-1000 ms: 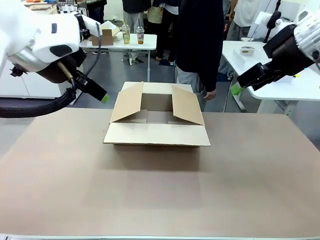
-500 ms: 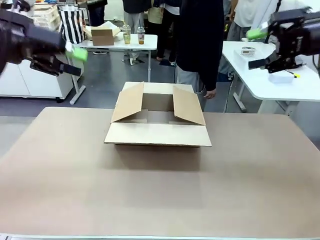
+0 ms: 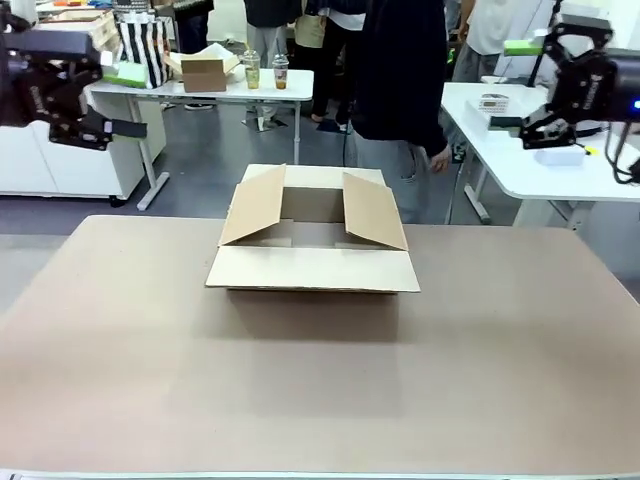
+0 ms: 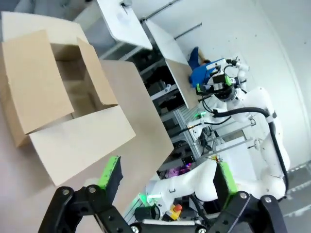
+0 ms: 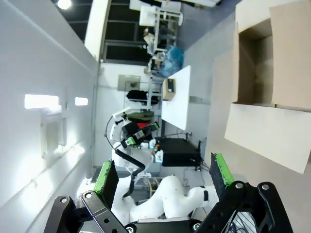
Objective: Pack the gift set into the box.
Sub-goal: Place both hands on the side flaps of the Package Box and spread them outward.
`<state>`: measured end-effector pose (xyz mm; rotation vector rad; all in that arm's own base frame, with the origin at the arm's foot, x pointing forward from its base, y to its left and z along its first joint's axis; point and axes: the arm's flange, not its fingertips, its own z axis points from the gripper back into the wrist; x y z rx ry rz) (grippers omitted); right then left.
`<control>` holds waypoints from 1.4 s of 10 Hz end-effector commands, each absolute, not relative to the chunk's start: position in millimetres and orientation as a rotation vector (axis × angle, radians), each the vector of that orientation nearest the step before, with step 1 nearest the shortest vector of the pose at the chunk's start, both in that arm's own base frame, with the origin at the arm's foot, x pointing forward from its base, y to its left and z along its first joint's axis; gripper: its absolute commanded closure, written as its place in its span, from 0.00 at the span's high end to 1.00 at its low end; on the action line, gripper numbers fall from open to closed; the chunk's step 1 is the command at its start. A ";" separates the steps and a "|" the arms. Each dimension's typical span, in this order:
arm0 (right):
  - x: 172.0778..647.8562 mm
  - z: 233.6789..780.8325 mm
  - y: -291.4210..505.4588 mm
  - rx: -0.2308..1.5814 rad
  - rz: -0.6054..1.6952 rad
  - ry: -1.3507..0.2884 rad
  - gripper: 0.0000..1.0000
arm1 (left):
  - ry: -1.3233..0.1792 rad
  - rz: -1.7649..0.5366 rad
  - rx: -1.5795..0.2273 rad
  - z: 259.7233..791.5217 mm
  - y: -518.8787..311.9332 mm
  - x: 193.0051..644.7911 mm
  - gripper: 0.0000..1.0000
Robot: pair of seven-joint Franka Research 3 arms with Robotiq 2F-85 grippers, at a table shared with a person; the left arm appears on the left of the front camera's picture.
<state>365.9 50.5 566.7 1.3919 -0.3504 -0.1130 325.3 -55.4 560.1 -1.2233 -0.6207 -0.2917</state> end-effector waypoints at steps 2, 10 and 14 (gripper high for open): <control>364.7 573.9 48.2 1.366 -0.064 -0.371 1.00 | -0.638 -0.330 -1.214 565.6 -54.1 323.9 1.00; 364.7 573.9 48.2 1.366 -0.064 -0.371 1.00 | -0.407 -0.216 -0.774 626.9 -122.5 366.0 1.00; 364.7 573.9 48.2 1.366 -0.064 -0.371 1.00 | -0.209 -0.199 -0.449 602.4 -219.9 461.3 1.00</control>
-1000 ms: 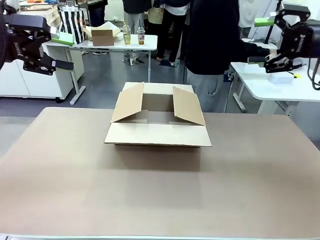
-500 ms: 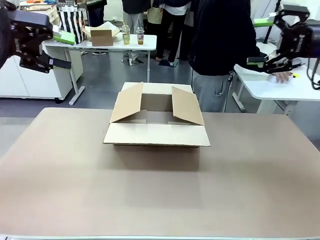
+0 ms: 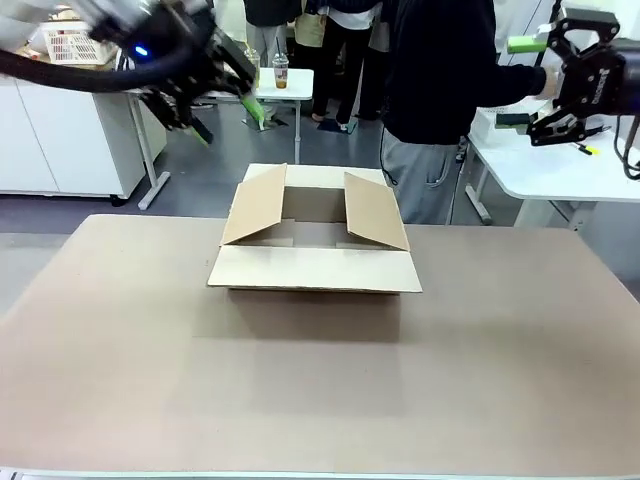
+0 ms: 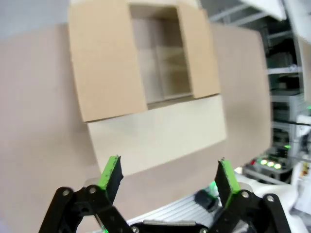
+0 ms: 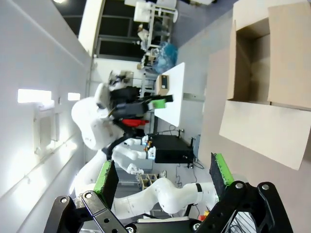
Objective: Pack the gift set into the box.
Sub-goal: Place both hands on the side flaps of the Package Box and spread them outward.
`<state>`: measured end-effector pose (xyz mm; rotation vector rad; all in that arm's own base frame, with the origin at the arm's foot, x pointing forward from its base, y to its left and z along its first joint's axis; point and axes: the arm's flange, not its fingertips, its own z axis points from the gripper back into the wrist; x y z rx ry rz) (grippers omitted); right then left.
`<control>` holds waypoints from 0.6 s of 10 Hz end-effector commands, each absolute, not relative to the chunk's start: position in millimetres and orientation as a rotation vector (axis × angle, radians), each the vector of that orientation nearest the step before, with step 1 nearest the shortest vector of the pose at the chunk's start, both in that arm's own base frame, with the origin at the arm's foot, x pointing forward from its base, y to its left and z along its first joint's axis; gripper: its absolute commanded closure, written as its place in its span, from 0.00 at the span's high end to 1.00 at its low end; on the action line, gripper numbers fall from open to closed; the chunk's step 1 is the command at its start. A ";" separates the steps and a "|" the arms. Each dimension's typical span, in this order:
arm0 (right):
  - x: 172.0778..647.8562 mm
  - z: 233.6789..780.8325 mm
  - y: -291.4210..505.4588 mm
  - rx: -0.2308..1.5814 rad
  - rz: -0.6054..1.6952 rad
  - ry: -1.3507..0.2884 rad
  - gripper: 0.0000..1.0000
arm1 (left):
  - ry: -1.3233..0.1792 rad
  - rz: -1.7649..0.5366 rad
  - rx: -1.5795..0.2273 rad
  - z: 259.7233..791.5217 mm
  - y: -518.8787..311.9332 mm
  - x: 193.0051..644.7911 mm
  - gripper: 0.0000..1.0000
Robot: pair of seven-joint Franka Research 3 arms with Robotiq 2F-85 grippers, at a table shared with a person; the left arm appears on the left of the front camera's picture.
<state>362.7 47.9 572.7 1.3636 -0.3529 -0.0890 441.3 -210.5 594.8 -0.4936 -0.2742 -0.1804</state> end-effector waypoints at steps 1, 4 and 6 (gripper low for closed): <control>364.7 573.9 48.2 1.366 -0.064 -0.371 1.00 | -0.255 -0.181 -0.364 586.6 -239.2 474.9 1.00; 364.7 573.9 48.2 1.366 -0.064 -0.371 1.00 | -0.259 -0.158 -0.136 524.2 -289.1 520.8 1.00; 364.7 573.9 48.2 1.366 -0.064 -0.371 1.00 | -0.247 -0.219 0.010 499.1 -304.0 544.3 1.00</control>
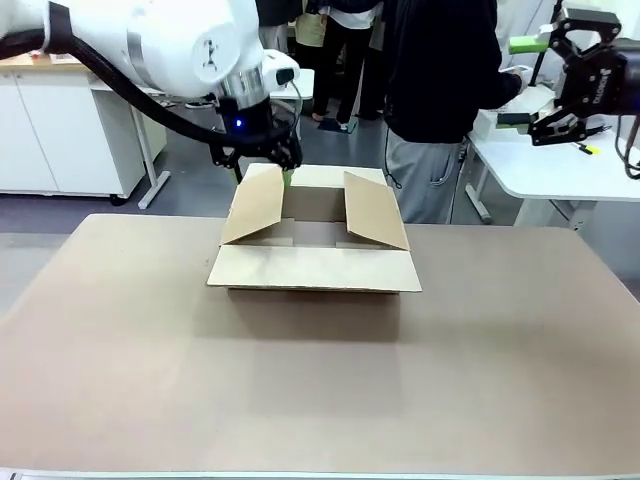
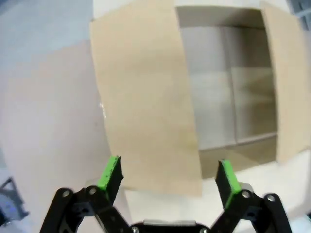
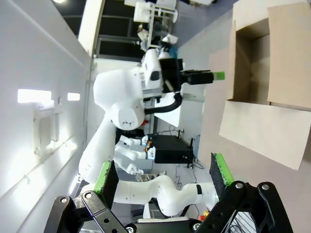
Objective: Pack the gift set into the box.
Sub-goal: Place both hands on the side flaps of the Package Box and spread them outward.
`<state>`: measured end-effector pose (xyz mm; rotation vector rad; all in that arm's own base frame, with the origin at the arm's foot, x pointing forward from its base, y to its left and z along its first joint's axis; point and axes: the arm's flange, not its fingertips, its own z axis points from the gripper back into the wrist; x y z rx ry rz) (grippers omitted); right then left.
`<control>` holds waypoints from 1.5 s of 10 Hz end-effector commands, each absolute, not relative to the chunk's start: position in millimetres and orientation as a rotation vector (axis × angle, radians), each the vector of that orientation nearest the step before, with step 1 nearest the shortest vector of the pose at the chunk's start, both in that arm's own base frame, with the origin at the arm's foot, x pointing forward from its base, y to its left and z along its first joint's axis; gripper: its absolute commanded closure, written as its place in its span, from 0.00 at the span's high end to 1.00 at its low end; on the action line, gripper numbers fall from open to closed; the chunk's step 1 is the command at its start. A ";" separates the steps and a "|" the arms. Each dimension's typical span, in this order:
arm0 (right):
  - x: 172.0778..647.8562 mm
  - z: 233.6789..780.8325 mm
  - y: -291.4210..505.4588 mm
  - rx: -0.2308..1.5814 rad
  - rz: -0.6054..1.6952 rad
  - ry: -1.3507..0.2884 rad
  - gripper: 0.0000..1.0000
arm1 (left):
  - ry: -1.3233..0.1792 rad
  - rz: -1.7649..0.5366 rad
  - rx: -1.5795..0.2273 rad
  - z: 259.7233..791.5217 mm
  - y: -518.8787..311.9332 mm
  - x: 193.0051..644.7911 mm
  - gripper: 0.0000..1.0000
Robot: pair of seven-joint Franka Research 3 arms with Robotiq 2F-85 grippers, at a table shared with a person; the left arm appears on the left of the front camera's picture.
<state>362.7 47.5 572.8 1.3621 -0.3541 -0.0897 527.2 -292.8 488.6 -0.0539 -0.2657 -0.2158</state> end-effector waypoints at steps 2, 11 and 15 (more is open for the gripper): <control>364.7 573.9 48.2 1.366 -0.064 -0.371 1.00 | -0.258 -0.261 0.103 483.3 -321.4 555.6 1.00; 364.7 573.9 48.2 1.366 -0.064 -0.371 1.00 | -0.250 -0.227 0.184 459.0 -335.8 563.5 1.00; 364.7 573.9 48.2 1.366 -0.064 -0.371 1.00 | -0.216 -0.218 0.144 443.5 -330.1 560.7 1.00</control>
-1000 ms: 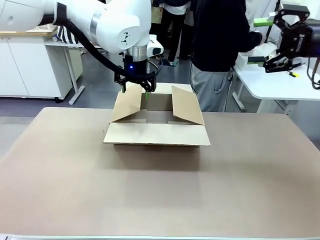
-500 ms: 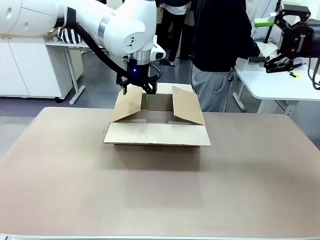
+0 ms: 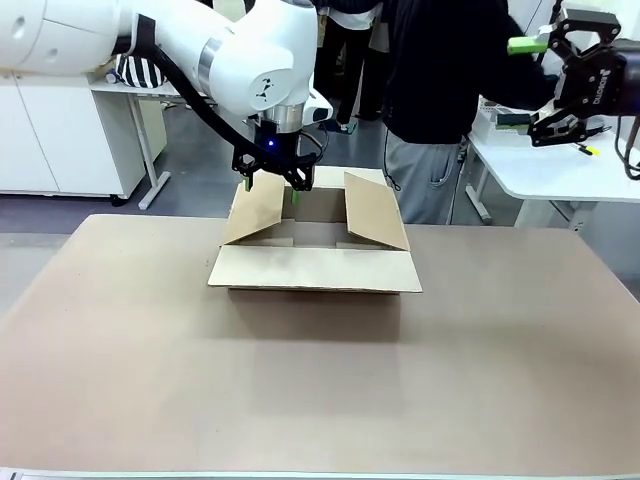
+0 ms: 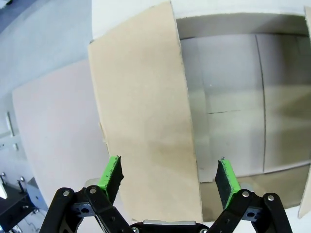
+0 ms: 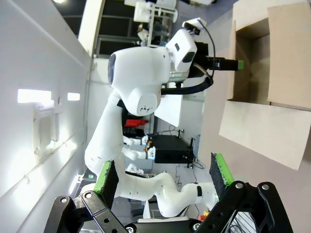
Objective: Pack the gift set into the box.
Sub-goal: Place both hands on the side flaps of the Package Box and spread them outward.
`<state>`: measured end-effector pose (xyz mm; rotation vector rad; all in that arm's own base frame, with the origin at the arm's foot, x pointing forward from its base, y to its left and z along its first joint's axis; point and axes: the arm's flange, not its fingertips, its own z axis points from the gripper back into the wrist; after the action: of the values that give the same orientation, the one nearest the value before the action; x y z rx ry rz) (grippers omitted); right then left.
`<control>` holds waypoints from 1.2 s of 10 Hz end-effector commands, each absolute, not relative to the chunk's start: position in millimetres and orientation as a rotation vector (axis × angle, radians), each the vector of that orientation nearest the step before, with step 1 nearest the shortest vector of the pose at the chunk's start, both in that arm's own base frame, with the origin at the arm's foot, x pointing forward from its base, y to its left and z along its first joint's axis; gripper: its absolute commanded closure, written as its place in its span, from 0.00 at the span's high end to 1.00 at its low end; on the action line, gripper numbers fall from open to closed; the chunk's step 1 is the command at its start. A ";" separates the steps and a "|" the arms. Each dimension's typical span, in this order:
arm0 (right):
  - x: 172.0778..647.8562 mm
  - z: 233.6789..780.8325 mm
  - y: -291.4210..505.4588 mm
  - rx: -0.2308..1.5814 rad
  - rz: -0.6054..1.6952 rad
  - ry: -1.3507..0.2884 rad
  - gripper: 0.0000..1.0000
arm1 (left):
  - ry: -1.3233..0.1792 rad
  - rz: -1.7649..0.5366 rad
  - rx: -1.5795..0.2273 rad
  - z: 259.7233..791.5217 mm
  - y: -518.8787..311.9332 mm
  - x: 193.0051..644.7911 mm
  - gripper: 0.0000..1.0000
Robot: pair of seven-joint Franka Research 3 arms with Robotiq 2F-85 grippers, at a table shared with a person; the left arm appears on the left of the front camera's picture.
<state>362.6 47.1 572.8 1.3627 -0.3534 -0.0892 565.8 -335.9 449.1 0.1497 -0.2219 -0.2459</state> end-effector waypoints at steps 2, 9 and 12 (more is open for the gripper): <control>364.7 573.9 48.2 1.366 -0.064 -0.371 1.00 | -0.210 -0.214 0.147 442.0 -325.3 560.3 1.00; 364.7 573.9 48.2 1.366 -0.064 -0.371 1.00 | -0.285 -0.070 0.188 483.7 -268.8 529.7 1.00; 364.7 573.9 48.2 1.366 -0.064 -0.371 1.00 | -0.271 0.014 0.114 488.2 -227.7 524.8 1.00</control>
<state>362.5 47.0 572.9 1.3628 -0.3532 -0.0887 536.1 -242.8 496.1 0.1646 -0.2667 -0.0315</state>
